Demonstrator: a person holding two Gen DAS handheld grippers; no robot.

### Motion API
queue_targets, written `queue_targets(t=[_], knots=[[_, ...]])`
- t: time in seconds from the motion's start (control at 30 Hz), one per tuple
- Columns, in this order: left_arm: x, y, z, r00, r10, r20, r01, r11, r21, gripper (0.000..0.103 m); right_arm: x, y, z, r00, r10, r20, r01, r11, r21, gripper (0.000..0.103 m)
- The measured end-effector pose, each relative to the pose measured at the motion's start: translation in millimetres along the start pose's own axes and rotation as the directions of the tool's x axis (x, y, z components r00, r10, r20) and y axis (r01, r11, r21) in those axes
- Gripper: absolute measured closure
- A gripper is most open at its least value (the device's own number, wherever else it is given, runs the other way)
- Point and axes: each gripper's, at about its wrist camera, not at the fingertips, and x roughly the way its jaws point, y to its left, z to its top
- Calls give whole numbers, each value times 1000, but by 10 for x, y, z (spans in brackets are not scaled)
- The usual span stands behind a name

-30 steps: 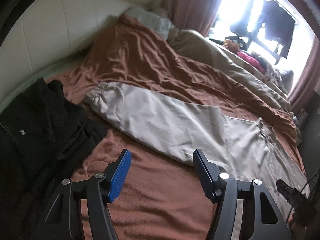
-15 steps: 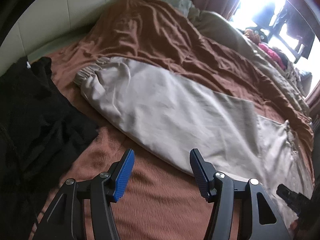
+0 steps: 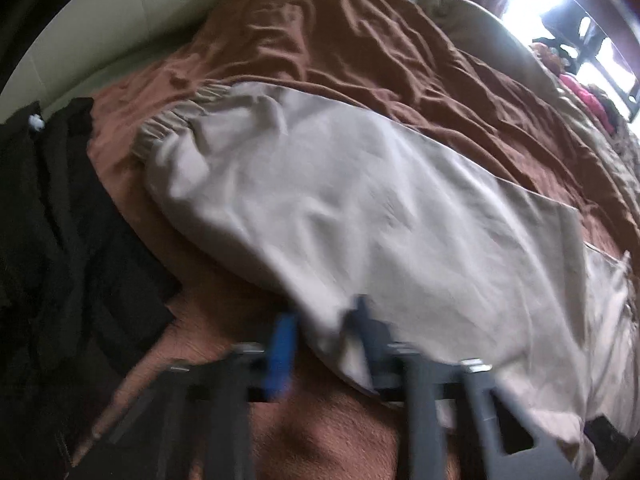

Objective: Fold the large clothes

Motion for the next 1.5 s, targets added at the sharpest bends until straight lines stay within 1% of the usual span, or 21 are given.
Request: queue_targets(t=[0.03,0.07,0.1,0.17,0.3,0.4,0.5,0.57,0.67,0.87,0.9,0.93,1.0,1.03,1.07,1.13,1.2,1.27,1.4,1.43,1.5], knots=[[-75,9,29,1000,-21,20,21,1000,-22,93,1,-3,-18,999,30,-13,-30,999,14,84],[-165,-12,51,998,-30,49,30,999,-16,95,9,6,-35,997,66,-28,-65,998,24,89],[-269,-59,72,996,-29,82,29,1000,7,95,12,36,-54,996,87,-34,-87,996,19,91],[-468,-193,119,990,-39,137,32,998,58,97,28,45,-73,995,95,-36,-94,995,16,91],[-920,-425,190,972,-116,206,92,988,122,98,215,-13,-159,987,138,-82,-134,989,54,91],[-1214,-647,212,956,-173,237,131,975,181,98,329,-79,-200,978,166,-124,-156,984,85,91],[-1444,-905,205,941,-218,259,153,956,249,98,290,-113,-192,979,166,-122,-156,984,89,91],[-1575,-1032,193,932,-252,262,179,945,274,98,167,-133,-131,983,155,-95,-146,984,99,91],[-1767,-1238,153,914,-308,263,222,924,312,98,-58,-208,-67,993,110,-34,-106,988,115,90],[-2086,-1681,18,878,-417,235,305,866,395,99,-511,-451,-10,994,86,71,-97,981,170,90],[-2146,-1768,-25,869,-439,227,322,852,414,99,-571,-489,-6,993,86,84,-100,979,178,90],[-2183,-1830,-56,863,-455,219,334,840,426,98,-637,-522,-16,992,82,96,-99,977,188,87],[-2263,-1985,-141,851,-485,200,357,814,458,99,-800,-608,-131,988,75,134,-102,973,209,72],[-2283,-2042,-167,847,-496,192,365,804,469,98,-887,-663,-154,985,61,161,-97,969,225,61],[-2307,-2102,-203,842,-509,182,374,792,482,98,-960,-634,-213,982,54,180,-95,968,231,54],[-2351,-2232,-282,832,-532,158,396,768,503,98,-1068,-655,-265,976,49,211,-98,969,227,52],[-2398,-2353,-357,822,-554,135,419,747,517,98,-1113,-638,-318,975,32,218,-82,971,223,48],[-2440,-2452,-431,813,-568,123,429,729,533,98,-1187,-649,-410,973,3,233,-57,973,226,38],[-2498,-2657,-562,794,-603,81,465,687,559,98,-1336,-820,-567,972,-45,231,-19,963,268,37],[-2498,-2717,-604,787,-613,65,477,672,567,98,-1453,-861,-582,971,-54,232,-13,961,277,37],[-2481,-2847,-698,784,-620,33,485,645,591,98,-1567,-919,-583,968,-67,240,-8,955,298,37]])
